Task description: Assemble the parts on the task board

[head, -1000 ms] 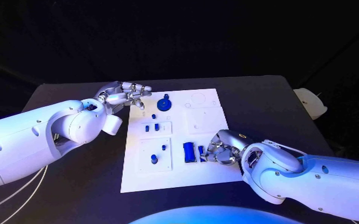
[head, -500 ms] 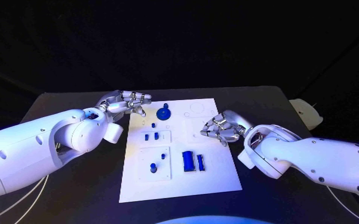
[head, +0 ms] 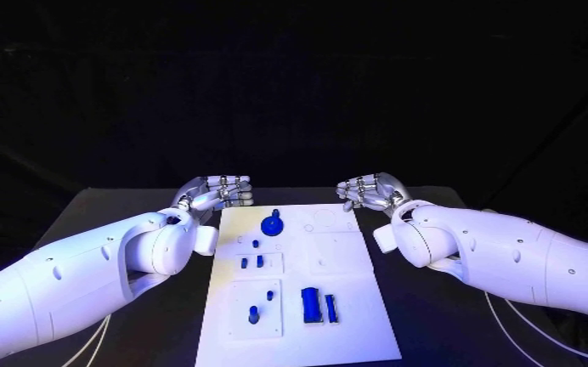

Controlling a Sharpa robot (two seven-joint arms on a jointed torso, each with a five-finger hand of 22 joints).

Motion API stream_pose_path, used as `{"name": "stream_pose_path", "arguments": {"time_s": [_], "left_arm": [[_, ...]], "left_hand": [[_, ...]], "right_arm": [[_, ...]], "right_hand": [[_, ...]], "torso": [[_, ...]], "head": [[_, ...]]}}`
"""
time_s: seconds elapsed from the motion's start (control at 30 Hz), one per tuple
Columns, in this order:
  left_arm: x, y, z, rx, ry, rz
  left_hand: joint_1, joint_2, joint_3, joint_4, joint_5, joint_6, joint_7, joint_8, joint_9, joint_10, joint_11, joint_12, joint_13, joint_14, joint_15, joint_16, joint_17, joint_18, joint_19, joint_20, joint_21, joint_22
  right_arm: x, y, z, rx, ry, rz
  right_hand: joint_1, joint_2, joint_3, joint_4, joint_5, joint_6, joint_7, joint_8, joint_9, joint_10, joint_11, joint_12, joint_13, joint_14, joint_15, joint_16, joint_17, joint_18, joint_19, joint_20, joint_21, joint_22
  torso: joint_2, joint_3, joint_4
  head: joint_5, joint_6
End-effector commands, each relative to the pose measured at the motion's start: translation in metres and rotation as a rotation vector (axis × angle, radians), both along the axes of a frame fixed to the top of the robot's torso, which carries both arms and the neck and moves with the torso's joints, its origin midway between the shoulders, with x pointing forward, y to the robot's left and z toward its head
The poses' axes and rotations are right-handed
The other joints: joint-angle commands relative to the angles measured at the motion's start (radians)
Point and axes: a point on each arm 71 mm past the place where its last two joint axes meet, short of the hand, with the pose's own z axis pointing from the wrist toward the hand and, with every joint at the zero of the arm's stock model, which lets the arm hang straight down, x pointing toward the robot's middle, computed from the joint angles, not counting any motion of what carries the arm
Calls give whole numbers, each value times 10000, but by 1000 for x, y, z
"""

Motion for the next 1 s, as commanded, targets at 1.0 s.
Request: {"name": "stream_pose_path", "arguments": {"time_s": [1.0], "left_arm": [[-42, -21, 8, 830, -1686, 2506]], "left_hand": [[-10192, 1552, -4649, -1231, -2030, -7014, -1906, -1300, -667, -7271, -1635, -2104, -627, -6638, -1339, -3380, -1228, -1706, -5332, -1741, -3585, -2835]], "right_arm": [[-40, 48, 29, 2605, -1268, -1595]], "right_hand": [[-10567, 228, -1102, -1771, -2458, -6783, -1776, -919, -3489, -6706, -1181, -3069, -4857, -7541, -728, -4697, -4593, -1698, -7332, -1755, -658, -7528]], "torso": [[-377, 407, -15]], "head": [[679, 354]]}}
